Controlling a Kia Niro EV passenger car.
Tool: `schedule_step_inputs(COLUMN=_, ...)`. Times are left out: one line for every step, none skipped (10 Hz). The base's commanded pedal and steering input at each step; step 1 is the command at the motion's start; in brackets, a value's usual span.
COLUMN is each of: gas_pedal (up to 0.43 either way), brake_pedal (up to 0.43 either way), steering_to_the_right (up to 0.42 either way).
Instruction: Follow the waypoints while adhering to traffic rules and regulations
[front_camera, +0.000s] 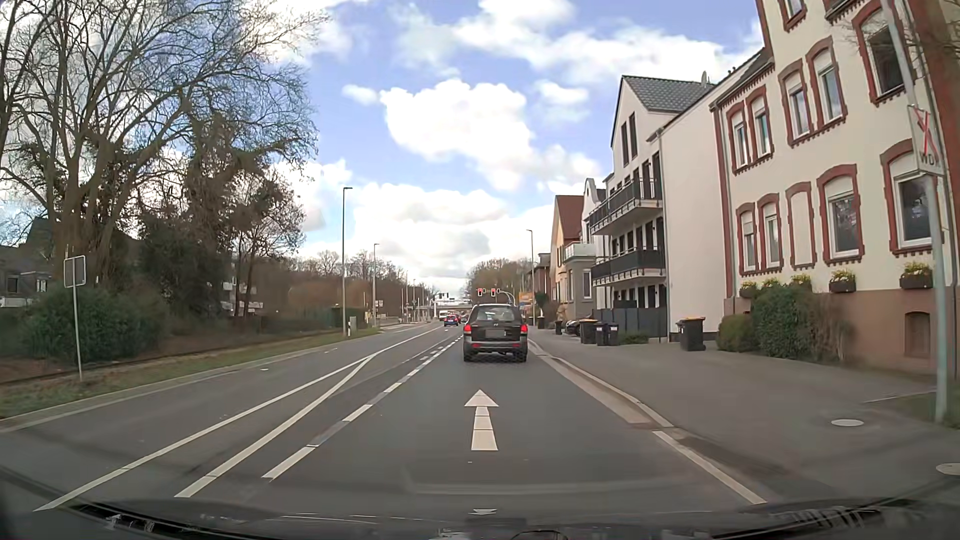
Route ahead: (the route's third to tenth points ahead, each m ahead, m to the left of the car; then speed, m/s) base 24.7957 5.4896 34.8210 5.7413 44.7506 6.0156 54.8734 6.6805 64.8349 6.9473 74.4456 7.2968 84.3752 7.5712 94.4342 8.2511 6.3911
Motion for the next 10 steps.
schedule_step_inputs(gas_pedal=0.110, brake_pedal=0.000, steering_to_the_right=-0.001)
schedule_step_inputs(gas_pedal=0.110, brake_pedal=0.000, steering_to_the_right=-0.001)
schedule_step_inputs(gas_pedal=0.110, brake_pedal=0.000, steering_to_the_right=-0.001)
schedule_step_inputs(gas_pedal=0.110, brake_pedal=0.000, steering_to_the_right=-0.001)
schedule_step_inputs(gas_pedal=0.110, brake_pedal=0.000, steering_to_the_right=-0.001)
schedule_step_inputs(gas_pedal=0.110, brake_pedal=0.000, steering_to_the_right=-0.001)
schedule_step_inputs(gas_pedal=0.110, brake_pedal=0.000, steering_to_the_right=-0.001)
schedule_step_inputs(gas_pedal=0.110, brake_pedal=0.000, steering_to_the_right=-0.001)
schedule_step_inputs(gas_pedal=0.110, brake_pedal=0.000, steering_to_the_right=-0.001)
schedule_step_inputs(gas_pedal=0.110, brake_pedal=0.000, steering_to_the_right=-0.001)
